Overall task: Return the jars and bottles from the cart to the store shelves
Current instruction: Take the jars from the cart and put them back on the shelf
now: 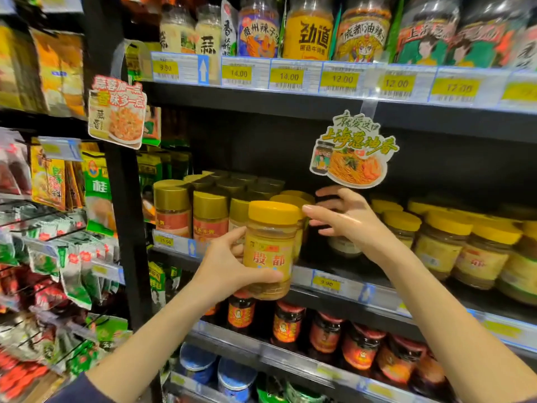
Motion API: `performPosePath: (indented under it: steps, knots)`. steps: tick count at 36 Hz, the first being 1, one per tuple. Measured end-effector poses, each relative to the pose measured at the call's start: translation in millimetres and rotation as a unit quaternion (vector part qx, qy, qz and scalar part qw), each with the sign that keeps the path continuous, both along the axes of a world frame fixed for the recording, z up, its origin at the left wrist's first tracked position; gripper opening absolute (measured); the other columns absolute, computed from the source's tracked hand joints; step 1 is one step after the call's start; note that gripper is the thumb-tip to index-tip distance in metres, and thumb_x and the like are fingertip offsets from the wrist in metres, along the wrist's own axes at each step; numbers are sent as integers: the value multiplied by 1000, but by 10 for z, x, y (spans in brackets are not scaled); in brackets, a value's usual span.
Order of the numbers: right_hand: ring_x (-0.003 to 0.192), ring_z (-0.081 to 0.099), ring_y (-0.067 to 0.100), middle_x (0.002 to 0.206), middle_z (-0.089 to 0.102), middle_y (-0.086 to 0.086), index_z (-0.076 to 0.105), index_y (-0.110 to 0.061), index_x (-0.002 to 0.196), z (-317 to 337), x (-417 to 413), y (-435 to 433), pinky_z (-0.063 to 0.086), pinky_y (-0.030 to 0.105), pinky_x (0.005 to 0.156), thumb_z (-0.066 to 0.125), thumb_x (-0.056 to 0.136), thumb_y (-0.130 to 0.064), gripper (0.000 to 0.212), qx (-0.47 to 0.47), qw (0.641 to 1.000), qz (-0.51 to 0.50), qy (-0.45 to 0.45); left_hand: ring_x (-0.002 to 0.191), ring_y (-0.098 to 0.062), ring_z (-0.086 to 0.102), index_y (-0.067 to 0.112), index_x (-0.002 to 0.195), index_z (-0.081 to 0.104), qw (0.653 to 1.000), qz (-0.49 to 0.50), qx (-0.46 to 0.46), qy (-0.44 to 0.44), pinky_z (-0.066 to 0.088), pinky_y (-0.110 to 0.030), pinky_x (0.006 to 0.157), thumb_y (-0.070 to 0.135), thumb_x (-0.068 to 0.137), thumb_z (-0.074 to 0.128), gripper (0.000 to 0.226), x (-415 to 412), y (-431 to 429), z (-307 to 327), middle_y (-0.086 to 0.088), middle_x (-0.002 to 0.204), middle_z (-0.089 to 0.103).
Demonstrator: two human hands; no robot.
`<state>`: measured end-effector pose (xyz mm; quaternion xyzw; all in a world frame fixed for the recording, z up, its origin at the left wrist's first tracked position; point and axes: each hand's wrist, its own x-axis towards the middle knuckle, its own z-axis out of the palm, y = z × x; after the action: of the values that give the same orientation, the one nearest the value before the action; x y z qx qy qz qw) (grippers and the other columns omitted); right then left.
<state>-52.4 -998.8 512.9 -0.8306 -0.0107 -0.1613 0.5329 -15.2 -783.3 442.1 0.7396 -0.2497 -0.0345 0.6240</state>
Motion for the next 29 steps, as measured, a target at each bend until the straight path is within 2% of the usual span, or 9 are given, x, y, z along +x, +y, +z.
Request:
performPosePath:
  steps: [3, 8, 12, 15, 18, 20, 24, 26, 29]
  knots:
    - [100, 64, 12, 111, 62, -5, 47, -28, 127, 53, -139, 94, 59, 32, 75, 77, 49, -54, 87, -67, 995, 55, 57, 96, -8, 68, 27, 120, 56, 1000, -18, 3, -19, 57, -25, 80, 26, 46, 92, 82, -44, -215, 43, 5, 105, 71]
    - [99, 63, 10, 110, 60, -5, 47, -28, 121, 47, -242, 55, 60, 30, 69, 85, 62, -28, 70, -94, 995, 29, 13, 98, -11, 68, 36, 108, 57, 998, -41, -7, -38, 57, -31, 83, 21, 49, 92, 70, -86, -510, 60, 8, 104, 70]
    - [93, 63, 7, 106, 62, -5, 51, -25, 120, 68, -308, -46, 56, 20, 60, 87, 59, -23, 71, -73, 997, 10, -21, 102, -10, 66, 23, 130, 49, 997, -56, -13, -55, 57, -36, 86, 37, 43, 90, 97, -79, -627, 55, 5, 112, 69]
    - [93, 64, 4, 102, 65, -10, 55, -25, 116, 115, -314, -89, 56, 20, 69, 87, 49, -31, 74, -84, 995, -6, -58, 106, -5, 64, 27, 131, 47, 993, -76, -4, -85, 55, -32, 89, 36, 54, 88, 88, -78, -674, 74, 9, 117, 65]
    - [100, 65, 5, 107, 68, -9, 58, -26, 115, 201, -310, -139, 56, 27, 83, 85, 42, -42, 79, -101, 992, 0, -78, 114, -1, 57, 36, 126, 44, 990, -111, -1, -93, 49, -22, 95, 32, 65, 82, 72, -68, -683, 89, 14, 123, 59]
    - [103, 64, 5, 109, 68, -8, 59, -25, 116, 259, -300, -178, 56, 32, 87, 84, 41, -46, 81, -110, 990, 1, -85, 122, -2, 52, 30, 132, 43, 989, -112, 13, -96, 45, -22, 100, 37, 67, 81, 75, -49, -657, 77, 11, 130, 55]
    - [105, 63, 7, 111, 67, -8, 59, -24, 118, 343, -240, -284, 55, 40, 89, 83, 35, -55, 92, -127, 987, -29, -90, 125, 3, 46, 23, 139, 42, 972, -67, 119, -193, 40, -20, 105, 31, 86, 64, 59, -59, -488, -6, 10, 137, 51]
    - [106, 62, 9, 112, 67, -7, 59, -23, 118, 347, -202, -332, 55, 42, 88, 83, 35, -57, 93, -137, 986, -32, -87, 128, -2, 44, 26, 140, 40, 935, -21, 221, -277, 39, -24, 106, 42, 92, 51, 52, -57, -365, -85, 12, 140, 48]
    - [110, 59, 10, 118, 64, -5, 54, -20, 125, 276, -138, -389, 52, 37, 93, 82, 38, -54, 98, -146, 985, -40, -85, 129, -11, 47, 26, 141, 39, 891, 19, 306, -335, 40, -29, 103, 55, 88, 26, 61, -2, -222, -240, 8, 140, 50]
